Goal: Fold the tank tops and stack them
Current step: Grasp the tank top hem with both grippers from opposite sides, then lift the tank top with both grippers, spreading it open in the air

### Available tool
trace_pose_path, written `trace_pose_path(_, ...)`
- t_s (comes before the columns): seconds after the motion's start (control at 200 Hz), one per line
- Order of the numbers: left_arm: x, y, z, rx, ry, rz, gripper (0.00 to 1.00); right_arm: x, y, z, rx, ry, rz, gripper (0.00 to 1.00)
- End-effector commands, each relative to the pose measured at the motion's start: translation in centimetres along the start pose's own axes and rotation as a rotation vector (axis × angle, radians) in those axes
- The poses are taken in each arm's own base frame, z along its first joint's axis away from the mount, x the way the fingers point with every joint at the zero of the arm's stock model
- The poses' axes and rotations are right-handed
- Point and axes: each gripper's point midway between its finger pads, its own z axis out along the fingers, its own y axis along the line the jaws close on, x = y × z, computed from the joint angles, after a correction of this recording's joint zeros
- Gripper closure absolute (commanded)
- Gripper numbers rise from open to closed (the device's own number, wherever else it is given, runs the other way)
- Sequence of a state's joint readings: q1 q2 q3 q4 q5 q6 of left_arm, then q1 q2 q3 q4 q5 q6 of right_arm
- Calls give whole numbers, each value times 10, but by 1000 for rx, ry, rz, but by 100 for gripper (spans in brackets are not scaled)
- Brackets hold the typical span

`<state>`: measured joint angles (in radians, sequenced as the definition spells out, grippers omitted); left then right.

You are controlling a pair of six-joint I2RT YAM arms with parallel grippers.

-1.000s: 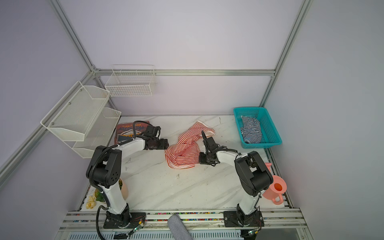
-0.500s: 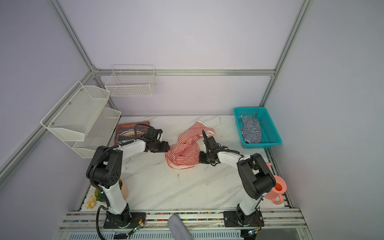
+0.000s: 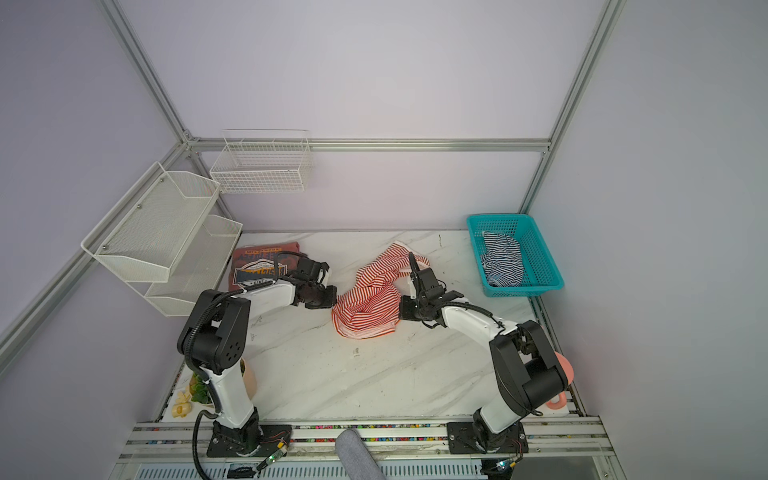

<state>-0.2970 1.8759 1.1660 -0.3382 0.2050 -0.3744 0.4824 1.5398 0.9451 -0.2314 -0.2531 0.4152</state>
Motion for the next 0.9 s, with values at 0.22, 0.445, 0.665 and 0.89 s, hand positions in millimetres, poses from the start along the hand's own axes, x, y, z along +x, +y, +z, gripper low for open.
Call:
trace_pose_path(0.22, -106, -67, -196, 97, -512, 89, 100, -118, 62, -167, -40, -523, -96, 100)
trace_pose_path(0.445, -118, -102, -309, 215, -744, 125, 100, -152, 95, -234, -72, -665, -180, 100)
trace_pose_path(0.665, -109, -128, -370, 325, -846, 144, 100, -175, 120, -261, -105, -707, -252, 100)
trace_pose_path(0.89, -130, -157, -426, 388, -965, 201, 100, -215, 151, -304, -105, -838, -357, 100)
